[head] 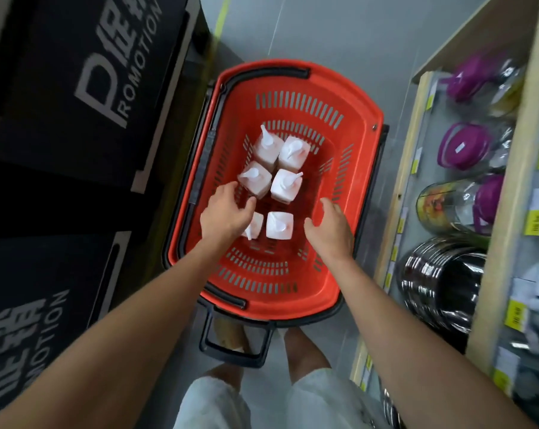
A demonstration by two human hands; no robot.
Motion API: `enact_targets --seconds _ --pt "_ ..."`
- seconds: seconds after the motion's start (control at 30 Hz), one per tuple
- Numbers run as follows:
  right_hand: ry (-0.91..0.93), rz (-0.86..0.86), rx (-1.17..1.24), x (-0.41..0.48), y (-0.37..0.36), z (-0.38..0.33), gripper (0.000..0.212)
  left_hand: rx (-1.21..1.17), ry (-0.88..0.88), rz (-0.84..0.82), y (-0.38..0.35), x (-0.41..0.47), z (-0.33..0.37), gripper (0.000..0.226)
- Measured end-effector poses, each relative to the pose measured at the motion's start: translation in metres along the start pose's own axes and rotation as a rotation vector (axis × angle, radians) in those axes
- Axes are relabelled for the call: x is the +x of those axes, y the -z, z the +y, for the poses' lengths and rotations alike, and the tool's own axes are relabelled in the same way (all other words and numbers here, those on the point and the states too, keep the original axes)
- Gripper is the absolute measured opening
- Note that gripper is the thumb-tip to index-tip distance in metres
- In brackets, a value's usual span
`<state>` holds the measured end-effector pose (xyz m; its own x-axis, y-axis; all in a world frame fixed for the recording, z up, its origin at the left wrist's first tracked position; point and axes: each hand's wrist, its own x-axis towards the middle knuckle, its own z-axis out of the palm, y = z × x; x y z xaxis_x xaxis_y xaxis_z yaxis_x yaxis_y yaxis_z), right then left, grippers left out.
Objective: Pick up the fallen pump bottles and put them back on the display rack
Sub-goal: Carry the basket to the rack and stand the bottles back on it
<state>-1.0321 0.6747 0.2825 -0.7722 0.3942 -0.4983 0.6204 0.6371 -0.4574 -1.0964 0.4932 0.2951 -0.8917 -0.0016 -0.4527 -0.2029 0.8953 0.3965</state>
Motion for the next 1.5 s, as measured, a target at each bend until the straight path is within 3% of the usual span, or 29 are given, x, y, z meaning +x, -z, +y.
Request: enact_targets --seconds 0.23,0.53,0.8,0.9,1.5 --pt "-0.060 0.158 -0.075 0.009 0.026 0.007 0.072 0.265 -0.128 0.061 0.026 0.032 -0.015 0.078" --pt "-0.233 0.221 -0.108 0.059 -0.009 0.029 0.083 0.470 -0.183 0.038 0.005 0.104 -0.049 0.089" --pt "-0.273 0.293 -0.239 0.066 -0.023 0.040 0.088 0.333 -0.200 0.136 -0.011 0.117 -0.076 0.093" --pt "-0.300 0.291 -0.233 0.069 -0.021 0.040 0.087 0.188 -0.109 0.129 -0.006 0.123 -0.079 0.088" --pt "-0.324 0.289 -0.064 0.049 -0.011 0.042 0.086 -0.006 -0.078 0.082 0.007 0.114 -0.098 0.087"
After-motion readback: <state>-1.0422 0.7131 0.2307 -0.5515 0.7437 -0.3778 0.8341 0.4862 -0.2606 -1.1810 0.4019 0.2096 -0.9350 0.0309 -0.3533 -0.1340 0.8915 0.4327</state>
